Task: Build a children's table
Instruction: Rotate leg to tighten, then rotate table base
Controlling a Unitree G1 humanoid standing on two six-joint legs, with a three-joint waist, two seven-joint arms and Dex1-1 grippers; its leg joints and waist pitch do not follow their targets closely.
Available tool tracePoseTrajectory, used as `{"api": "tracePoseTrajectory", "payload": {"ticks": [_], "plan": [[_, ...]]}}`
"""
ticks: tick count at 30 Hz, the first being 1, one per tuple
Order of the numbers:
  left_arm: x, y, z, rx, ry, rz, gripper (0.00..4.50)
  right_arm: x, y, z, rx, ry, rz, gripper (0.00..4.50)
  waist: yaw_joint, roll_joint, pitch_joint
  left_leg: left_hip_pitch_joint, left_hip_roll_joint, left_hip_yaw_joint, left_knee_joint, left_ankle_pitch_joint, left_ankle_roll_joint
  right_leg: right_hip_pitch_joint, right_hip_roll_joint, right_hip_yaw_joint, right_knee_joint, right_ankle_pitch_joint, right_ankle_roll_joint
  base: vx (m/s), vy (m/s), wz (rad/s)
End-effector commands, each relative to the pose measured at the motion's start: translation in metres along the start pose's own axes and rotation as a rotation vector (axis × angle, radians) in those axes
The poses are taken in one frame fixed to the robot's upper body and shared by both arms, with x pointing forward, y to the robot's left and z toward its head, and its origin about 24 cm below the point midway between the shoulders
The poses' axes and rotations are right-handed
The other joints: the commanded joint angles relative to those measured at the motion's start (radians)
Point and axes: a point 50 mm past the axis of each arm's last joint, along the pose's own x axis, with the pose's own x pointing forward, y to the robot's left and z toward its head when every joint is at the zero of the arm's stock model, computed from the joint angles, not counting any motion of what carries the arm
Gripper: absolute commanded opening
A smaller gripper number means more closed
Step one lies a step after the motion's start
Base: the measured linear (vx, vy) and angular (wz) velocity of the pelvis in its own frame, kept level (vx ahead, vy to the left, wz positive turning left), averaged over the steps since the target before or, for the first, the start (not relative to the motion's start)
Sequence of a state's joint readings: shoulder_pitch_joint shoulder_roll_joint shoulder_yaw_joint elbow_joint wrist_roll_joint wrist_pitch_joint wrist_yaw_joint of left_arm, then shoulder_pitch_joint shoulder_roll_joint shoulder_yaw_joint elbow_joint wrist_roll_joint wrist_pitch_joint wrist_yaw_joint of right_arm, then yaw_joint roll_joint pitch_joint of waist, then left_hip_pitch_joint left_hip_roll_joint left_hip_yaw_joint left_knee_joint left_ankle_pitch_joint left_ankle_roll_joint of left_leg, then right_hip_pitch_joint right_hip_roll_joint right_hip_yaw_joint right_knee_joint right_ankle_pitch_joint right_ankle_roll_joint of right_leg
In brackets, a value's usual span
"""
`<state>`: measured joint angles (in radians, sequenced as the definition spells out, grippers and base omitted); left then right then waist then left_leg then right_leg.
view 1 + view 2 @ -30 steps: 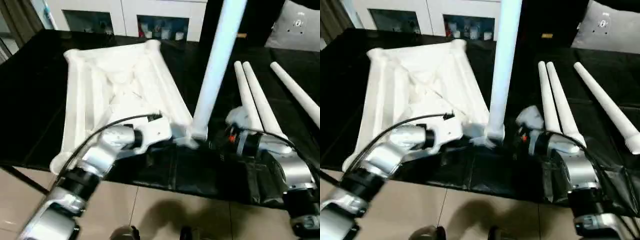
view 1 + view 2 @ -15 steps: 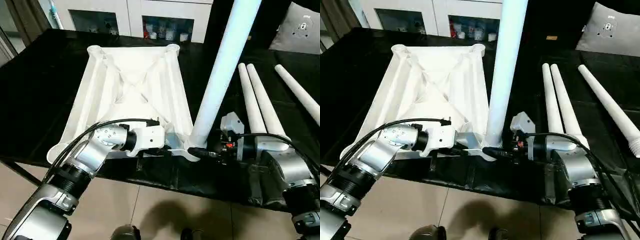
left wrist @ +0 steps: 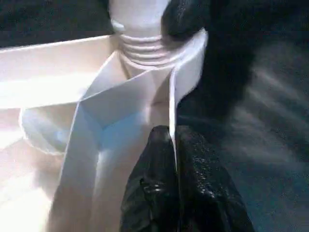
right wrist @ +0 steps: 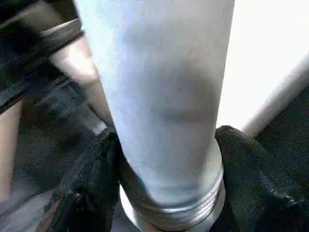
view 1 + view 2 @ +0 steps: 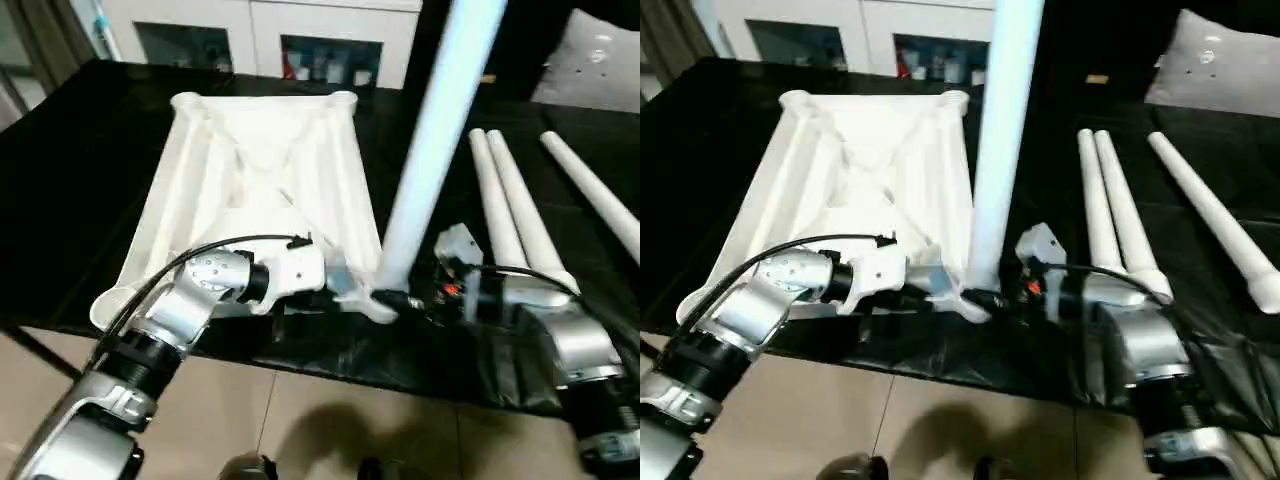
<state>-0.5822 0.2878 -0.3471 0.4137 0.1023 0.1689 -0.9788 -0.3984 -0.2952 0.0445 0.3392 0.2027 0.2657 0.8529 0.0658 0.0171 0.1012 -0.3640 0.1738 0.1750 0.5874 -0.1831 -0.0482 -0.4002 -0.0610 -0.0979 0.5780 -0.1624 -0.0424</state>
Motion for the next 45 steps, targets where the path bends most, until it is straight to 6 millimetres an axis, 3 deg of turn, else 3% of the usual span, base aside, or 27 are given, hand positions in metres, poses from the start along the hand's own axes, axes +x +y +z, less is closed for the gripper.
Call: {"api": "tracePoseTrajectory", "payload": {"ticks": [1, 4, 5, 8, 10, 12, 16, 19, 23, 24, 25, 26, 29, 33, 35, 37, 40, 45], "plan": [[0.019, -0.007, 0.008, -0.067, -0.031, 0.034, 0.0, 0.016, 0.006, -0.006, 0.032, 0.035, -0.057, 2.66, -0.002, -0.009, -0.055, 0.014, 0.051, -0.028, -0.072, -0.256, 0.035, 0.045, -0.102, 0.05, -0.102, -0.547, -0.111, 0.0, 0.0, 0.0], [0.039, -0.003, 0.023, -0.16, -0.063, 0.152, 0.0, 0.028, 0.0, -0.009, 0.072, 0.065, -0.254, 2.66, -0.02, -0.01, -0.055, 0.019, 0.046, -0.029, -0.068, -0.279, 0.038, 0.037, -0.099, 0.046, -0.117, -0.599, -0.078, 0.0, 0.0, 0.0], [0.046, -0.001, 0.03, -0.184, -0.082, 0.201, 0.0, 0.031, -0.002, -0.009, 0.089, 0.068, -0.303, 2.66, -0.026, -0.011, -0.055, 0.012, 0.045, -0.029, -0.07, -0.271, 0.045, 0.04, -0.095, 0.046, -0.116, -0.578, -0.076, 0.0, 0.0, 0.0], [0.051, 0.0, 0.037, -0.198, -0.108, 0.229, 0.0, 0.034, -0.002, -0.009, 0.093, 0.063, -0.332, 2.66, -0.021, -0.014, -0.06, 0.012, 0.042, -0.026, -0.068, -0.247, 0.069, 0.04, -0.098, 0.051, -0.115, -0.545, -0.072, 0.0, 0.0, 0.0], [0.052, 0.0, 0.04, -0.178, -0.11, 0.235, 0.0, 0.035, -0.001, -0.007, 0.105, 0.041, -0.334, 3.21, -0.018, -0.012, -0.063, 0.004, 0.046, -0.025, -0.07, -0.209, 0.089, 0.044, -0.097, 0.054, -0.106, -0.484, -0.084, 0.0, 0.0, 0.0], [0.052, 0.002, 0.041, -0.158, -0.1, 0.25, 0.0, 0.035, 0.0, -0.005, 0.123, 0.01, -0.346, 3.38, -0.015, -0.008, -0.064, 0.005, 0.049, -0.025, -0.07, -0.198, 0.095, 0.042, -0.096, 0.056, -0.1, -0.445, -0.102, 0.0, 0.0, 0.0], [0.046, 0.009, 0.033, -0.094, -0.064, 0.275, 0.0, 0.025, -0.006, -0.004, 0.068, 0.015, -0.409, 3.78, -0.01, -0.009, -0.068, 0.0, 0.051, -0.023, -0.07, -0.156, 0.108, 0.048, -0.096, 0.058, -0.088, -0.353, -0.129, 0.0, 0.0, 0.0], [0.043, 0.014, 0.028, -0.065, -0.037, 0.311, 0.0, 0.017, -0.007, -0.006, 0.077, 0.021, -0.408, 4.02, -0.008, -0.012, -0.064, 0.0, 0.05, -0.022, -0.072, -0.169, 0.103, 0.049, -0.096, 0.058, -0.091, -0.371, -0.127, 0.0, 0.0, 0.0], [0.039, 0.024, 0.027, -0.055, -0.03, 0.367, 0.0, 0.007, -0.006, -0.003, 0.094, 0.001, -0.403, 4.36, -0.008, -0.013, -0.061, 0.0, 0.051, -0.025, -0.077, -0.197, 0.099, 0.049, -0.095, 0.057, -0.097, -0.418, -0.097, 0.0, 0.0, 0.0], [0.039, 0.025, 0.027, -0.063, -0.037, 0.381, 0.0, 0.005, -0.005, -0.004, 0.087, 0.008, -0.405, 4.44, -0.009, -0.008, -0.062, 0.002, 0.051, -0.025, -0.076, -0.203, 0.095, 0.048, -0.096, 0.056, -0.1, -0.421, -0.097, 0.0, 0.0, 0.0], [0.039, 0.026, 0.028, -0.079, -0.045, 0.371, 0.0, 0.002, -0.005, -0.005, 0.078, 0.017, -0.414, 4.44, -0.01, -0.009, -0.064, -0.001, 0.051, -0.026, -0.075, -0.195, 0.094, 0.051, -0.097, 0.057, -0.096, -0.407, -0.101, 0.0, 0.0, 0.0], [0.039, 0.026, 0.028, -0.089, -0.05, 0.362, 0.43, 0.0, -0.005, -0.005, 0.072, 0.022, -0.42, 4.5, -0.01, -0.011, -0.063, -0.001, 0.05, -0.025, -0.074, -0.187, 0.096, 0.05, -0.096, 0.058, -0.097, -0.399, -0.102, 0.0, 0.0, 0.0], [0.039, 0.024, 0.037, -0.113, -0.121, 0.303, 0.54, -0.01, -0.001, -0.003, 0.055, 0.03, -0.412, 4.5, -0.005, -0.01, -0.069, -0.005, 0.05, -0.023, -0.069, -0.125, 0.118, 0.052, -0.096, 0.06, -0.083, -0.299, -0.134, 0.0, 0.0, 0.0], [0.035, 0.026, 0.04, -0.095, -0.168, 0.332, 0.88, -0.012, 0.001, 0.003, 0.055, -0.002, -0.408, 4.5, -0.004, -0.008, -0.071, -0.007, 0.054, -0.023, -0.066, -0.109, 0.14, 0.053, -0.097, 0.06, -0.073, -0.215, -0.169, 0.0, 0.0, 0.0], [0.024, 0.032, 0.037, -0.158, -0.199, 0.406, 0.88, -0.012, -0.001, 0.009, 0.048, -0.029, -0.439, 4.5, -0.004, -0.004, -0.078, -0.011, 0.058, -0.024, -0.062, -0.067, 0.149, 0.054, -0.097, 0.06, -0.06, -0.134, -0.2, 0.0, 0.0, 0.0], [0.016, 0.036, 0.036, -0.181, -0.209, 0.43, 0.88, -0.01, -0.001, 0.009, 0.048, -0.021, -0.439, 4.5, -0.005, -0.004, -0.076, -0.013, 0.056, -0.022, -0.06, -0.054, 0.159, 0.051, -0.094, 0.06, -0.058, -0.105, -0.211, 0.0, 0.0, 0.0], [-0.009, 0.047, 0.032, -0.187, -0.201, 0.496, 0.88, -0.005, 0.006, 0.008, 0.06, 0.002, -0.383, 4.5, -0.006, -0.005, -0.072, -0.011, 0.056, -0.021, -0.063, -0.086, 0.151, 0.052, -0.096, 0.058, -0.064, -0.169, -0.205, 0.0, 0.0, 0.0], [-0.067, 0.064, 0.008, -0.055, 0.037, 0.663, 0.88, 0.006, 0.012, 0.004, 0.043, 0.055, -0.331, 4.5, -0.016, 0.005, -0.067, -0.002, 0.06, -0.024, -0.069, -0.135, 0.1, 0.045, -0.092, 0.061, -0.067, -0.245, -0.171, 0.0, 0.0, 0.0]]}}
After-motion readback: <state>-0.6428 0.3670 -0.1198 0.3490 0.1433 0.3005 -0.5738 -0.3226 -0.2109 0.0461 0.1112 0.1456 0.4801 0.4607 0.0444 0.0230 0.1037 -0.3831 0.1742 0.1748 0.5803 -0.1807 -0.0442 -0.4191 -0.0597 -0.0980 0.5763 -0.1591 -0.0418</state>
